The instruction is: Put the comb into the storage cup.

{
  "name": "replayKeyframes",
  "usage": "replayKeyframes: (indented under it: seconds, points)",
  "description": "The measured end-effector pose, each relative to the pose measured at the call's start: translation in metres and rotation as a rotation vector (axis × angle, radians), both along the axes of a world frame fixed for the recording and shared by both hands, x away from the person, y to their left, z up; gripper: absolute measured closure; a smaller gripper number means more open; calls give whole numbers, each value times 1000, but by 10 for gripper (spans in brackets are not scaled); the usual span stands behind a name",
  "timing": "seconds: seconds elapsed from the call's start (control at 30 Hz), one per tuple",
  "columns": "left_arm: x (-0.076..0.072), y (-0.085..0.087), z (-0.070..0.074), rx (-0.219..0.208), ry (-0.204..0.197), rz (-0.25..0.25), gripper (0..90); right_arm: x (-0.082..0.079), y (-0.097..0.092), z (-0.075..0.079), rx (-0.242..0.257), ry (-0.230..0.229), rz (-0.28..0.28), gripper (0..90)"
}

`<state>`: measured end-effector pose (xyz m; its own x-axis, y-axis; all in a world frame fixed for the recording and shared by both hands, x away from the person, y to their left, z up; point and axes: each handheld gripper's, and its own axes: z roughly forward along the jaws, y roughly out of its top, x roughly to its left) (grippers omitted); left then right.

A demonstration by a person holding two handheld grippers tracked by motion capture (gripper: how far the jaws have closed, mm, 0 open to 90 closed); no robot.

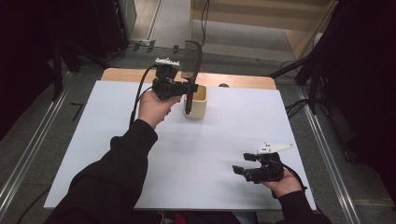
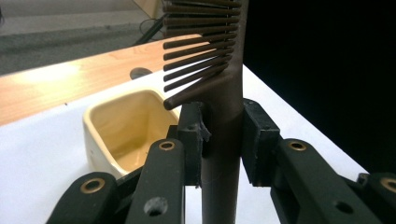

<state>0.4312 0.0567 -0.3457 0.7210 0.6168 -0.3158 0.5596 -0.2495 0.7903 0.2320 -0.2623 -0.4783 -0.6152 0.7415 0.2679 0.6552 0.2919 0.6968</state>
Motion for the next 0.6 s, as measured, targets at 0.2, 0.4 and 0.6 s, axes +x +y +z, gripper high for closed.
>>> replayKeyframes:
  seconds: [0.2, 0.4, 0.6]
  points:
    - [8, -2, 4, -7, -13, 8, 725, 1, 0, 0, -4, -2, 5, 246]
    - [17, -5, 3, -9, -22, 11, 725, 3, 1, -1, -4, 0, 2, 246]
    - [25, -7, 4, -42, -17, 28, 725, 2, 2, -1, -9, 1, 5, 246]
